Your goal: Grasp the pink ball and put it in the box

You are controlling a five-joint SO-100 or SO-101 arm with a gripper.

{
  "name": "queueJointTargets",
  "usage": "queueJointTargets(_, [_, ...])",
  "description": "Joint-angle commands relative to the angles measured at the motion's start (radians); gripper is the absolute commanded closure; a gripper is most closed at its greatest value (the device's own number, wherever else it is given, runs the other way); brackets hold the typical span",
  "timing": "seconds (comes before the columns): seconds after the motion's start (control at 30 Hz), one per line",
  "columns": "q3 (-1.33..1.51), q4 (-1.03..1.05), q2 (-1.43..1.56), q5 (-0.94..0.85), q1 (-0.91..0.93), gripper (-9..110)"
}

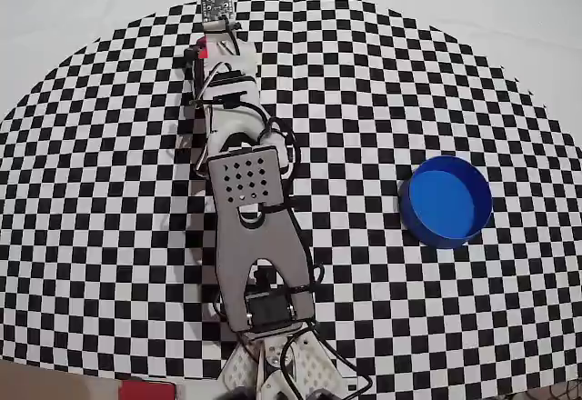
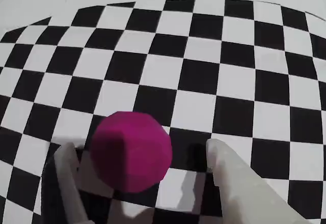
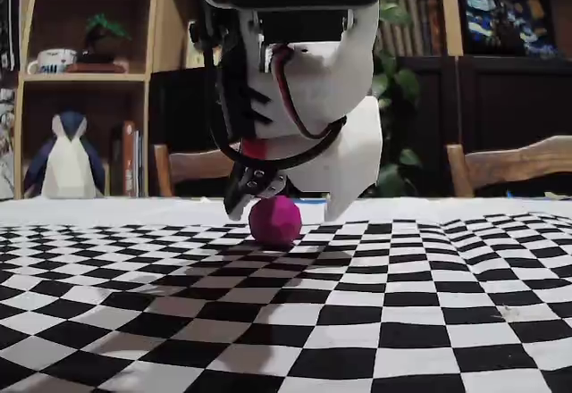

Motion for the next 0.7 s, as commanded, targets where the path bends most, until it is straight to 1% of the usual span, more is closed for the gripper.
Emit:
queueJointTargets(0.0, [-0.057,0.003,0.011,-0.006,-0.017,72])
queueJointTargets(0.67, [-0.078,0.003,-0.009,-0.006,-0.025,72])
